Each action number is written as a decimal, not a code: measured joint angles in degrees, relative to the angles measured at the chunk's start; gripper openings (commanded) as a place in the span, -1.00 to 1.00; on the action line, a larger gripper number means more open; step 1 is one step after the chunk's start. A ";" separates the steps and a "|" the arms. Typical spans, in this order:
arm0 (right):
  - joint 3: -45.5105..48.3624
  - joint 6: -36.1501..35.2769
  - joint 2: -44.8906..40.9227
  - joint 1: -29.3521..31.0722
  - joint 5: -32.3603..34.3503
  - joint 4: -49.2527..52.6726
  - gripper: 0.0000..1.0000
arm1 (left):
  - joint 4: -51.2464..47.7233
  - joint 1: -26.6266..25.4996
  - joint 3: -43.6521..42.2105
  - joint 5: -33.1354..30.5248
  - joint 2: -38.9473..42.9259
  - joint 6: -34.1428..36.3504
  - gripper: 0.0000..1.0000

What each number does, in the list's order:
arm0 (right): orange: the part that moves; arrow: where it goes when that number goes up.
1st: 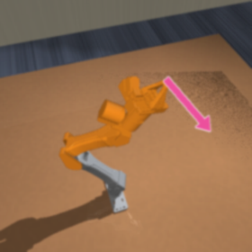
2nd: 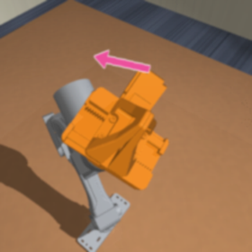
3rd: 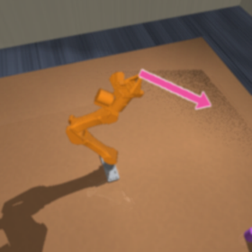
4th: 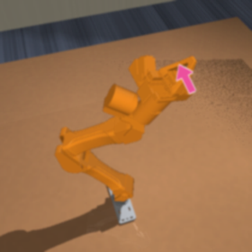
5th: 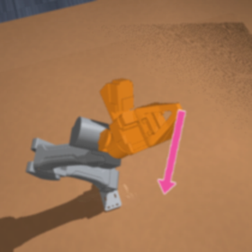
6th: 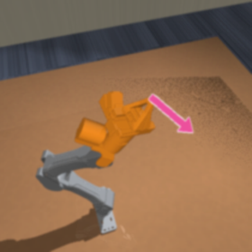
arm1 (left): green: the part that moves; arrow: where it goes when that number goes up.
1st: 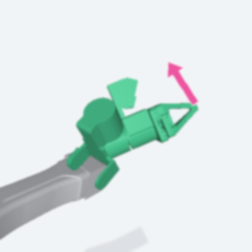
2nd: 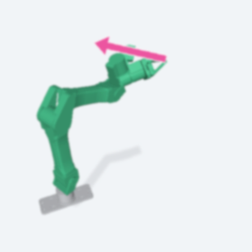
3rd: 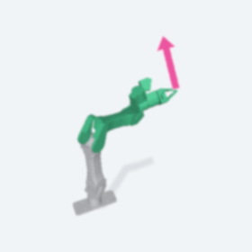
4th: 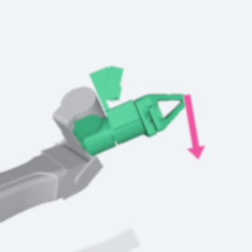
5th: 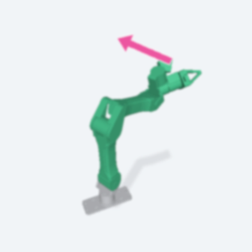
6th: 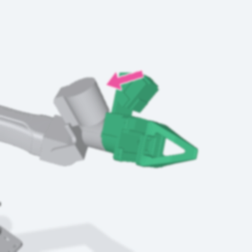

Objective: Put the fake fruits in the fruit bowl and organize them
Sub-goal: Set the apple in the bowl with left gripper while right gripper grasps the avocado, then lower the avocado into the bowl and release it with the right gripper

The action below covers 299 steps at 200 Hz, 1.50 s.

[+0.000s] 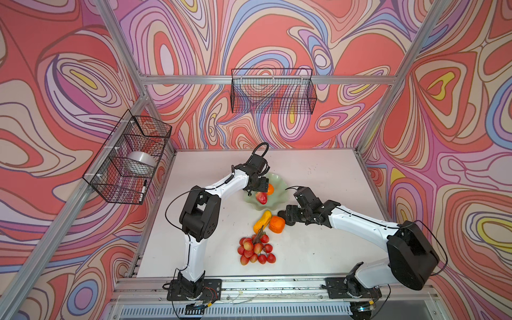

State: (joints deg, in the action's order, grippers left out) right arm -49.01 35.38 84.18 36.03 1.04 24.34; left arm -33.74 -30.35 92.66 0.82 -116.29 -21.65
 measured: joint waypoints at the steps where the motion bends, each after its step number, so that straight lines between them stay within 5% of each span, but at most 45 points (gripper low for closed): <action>1: -0.02 -0.04 0.11 0.00 -0.02 -0.02 0.69 | 0.00 0.00 0.00 -0.02 0.17 0.00 0.60; 31: -0.76 -0.79 3.43 0.07 -0.17 -2.12 0.66 | 0.92 0.00 -2.49 -1.57 7.10 0.02 0.61; 58: -1.27 -0.92 6.29 0.44 -0.20 -3.17 0.57 | 6.56 -0.04 -10.82 -6.95 23.28 0.13 0.72; 97: -1.70 -0.63 9.27 1.36 -0.13 -3.85 0.18 | 19.06 -0.02 -29.16 -13.62 50.31 0.42 0.86; 130: -1.38 0.42 8.81 1.68 0.87 -3.52 -0.23 | 20.98 -0.02 -40.74 -16.11 61.75 -0.15 0.89; 175: -0.61 1.07 -4.83 1.84 5.68 7.63 -0.31 | 15.39 -0.02 -50.10 -17.42 67.58 -3.52 0.91; 205: -9.75 -0.85 -9.81 1.84 8.68 13.49 -0.30 | 14.99 -0.02 -54.64 -15.50 71.87 -4.98 0.90; 247: -26.49 -5.60 7.37 1.84 9.84 9.49 -0.30 | 14.67 -0.02 -57.20 -6.73 70.12 -5.09 0.85; 299: -36.09 -7.96 29.09 1.81 8.55 7.34 -0.23 | 14.25 -0.02 -57.05 5.49 60.72 -3.80 0.75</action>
State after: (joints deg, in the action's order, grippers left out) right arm -85.10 27.42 113.27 37.85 9.58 31.68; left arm -19.49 -30.37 35.62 6.31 -55.57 -25.45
